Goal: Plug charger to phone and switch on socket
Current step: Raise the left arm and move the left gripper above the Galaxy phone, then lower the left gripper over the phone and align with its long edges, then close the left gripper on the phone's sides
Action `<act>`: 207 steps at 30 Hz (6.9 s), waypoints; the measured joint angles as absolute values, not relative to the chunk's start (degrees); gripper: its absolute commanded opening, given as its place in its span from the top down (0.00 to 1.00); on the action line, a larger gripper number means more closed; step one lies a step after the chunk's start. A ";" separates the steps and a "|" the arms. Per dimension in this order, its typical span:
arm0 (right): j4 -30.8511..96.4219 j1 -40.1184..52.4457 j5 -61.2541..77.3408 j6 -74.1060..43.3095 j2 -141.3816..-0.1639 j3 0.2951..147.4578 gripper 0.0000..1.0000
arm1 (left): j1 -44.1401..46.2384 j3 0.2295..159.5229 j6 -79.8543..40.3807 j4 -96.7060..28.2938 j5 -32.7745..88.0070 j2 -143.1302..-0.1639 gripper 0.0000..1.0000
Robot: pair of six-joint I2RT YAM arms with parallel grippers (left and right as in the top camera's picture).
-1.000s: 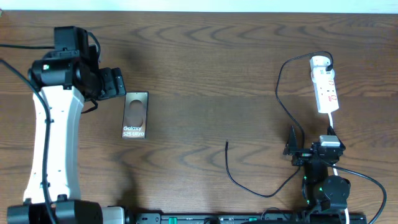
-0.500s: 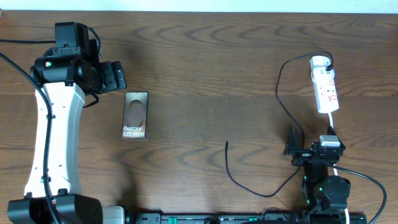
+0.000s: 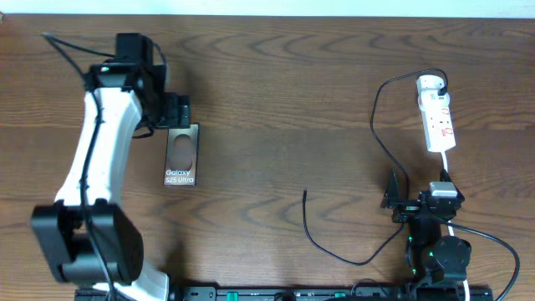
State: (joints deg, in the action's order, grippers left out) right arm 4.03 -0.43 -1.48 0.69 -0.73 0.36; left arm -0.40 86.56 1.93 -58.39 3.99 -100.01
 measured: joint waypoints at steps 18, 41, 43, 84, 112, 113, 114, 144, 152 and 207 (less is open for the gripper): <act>4.03 -0.43 -1.48 0.69 -0.73 0.36 0.01 | 0.71 86.37 1.98 -54.59 3.99 -112.31 0.09; 4.03 -0.43 -1.48 0.69 -0.73 0.36 0.01 | 0.64 84.49 2.20 -53.15 3.92 -112.31 0.02; 4.03 -0.43 -1.48 0.69 -0.73 0.36 0.01 | 0.64 82.96 2.20 -52.21 3.92 -112.31 0.02; 4.03 -0.43 -1.48 0.69 -0.73 0.38 0.01 | 0.64 72.79 2.20 -47.20 4.21 -112.31 0.02; 4.03 -0.43 -1.48 0.69 -0.73 0.38 0.01 | 0.67 69.71 2.44 -42.54 3.66 -111.37 0.02; 4.03 -0.43 -1.48 0.69 -0.73 0.36 0.01 | 0.67 69.65 2.44 -42.48 3.64 -111.33 0.02; 4.03 -0.43 -1.48 0.69 -0.73 0.38 0.01 | 0.67 69.58 2.44 -42.41 3.64 -111.31 0.02; 4.03 -0.43 -1.48 0.69 -0.73 0.38 0.01 | 0.64 67.51 3.95 -39.83 3.64 -110.00 0.02; 4.03 -0.43 -1.48 0.69 -0.73 0.36 0.01 | 0.64 66.76 4.60 -36.99 3.68 -109.56 0.02; 4.03 -0.43 -1.48 0.69 -0.73 0.36 0.01 | 0.64 66.74 4.97 -39.46 3.70 -109.49 0.06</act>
State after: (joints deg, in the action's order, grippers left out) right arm 4.03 -0.43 -1.48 0.69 -0.73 0.36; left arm 0.64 66.74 4.97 -39.46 3.70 -109.49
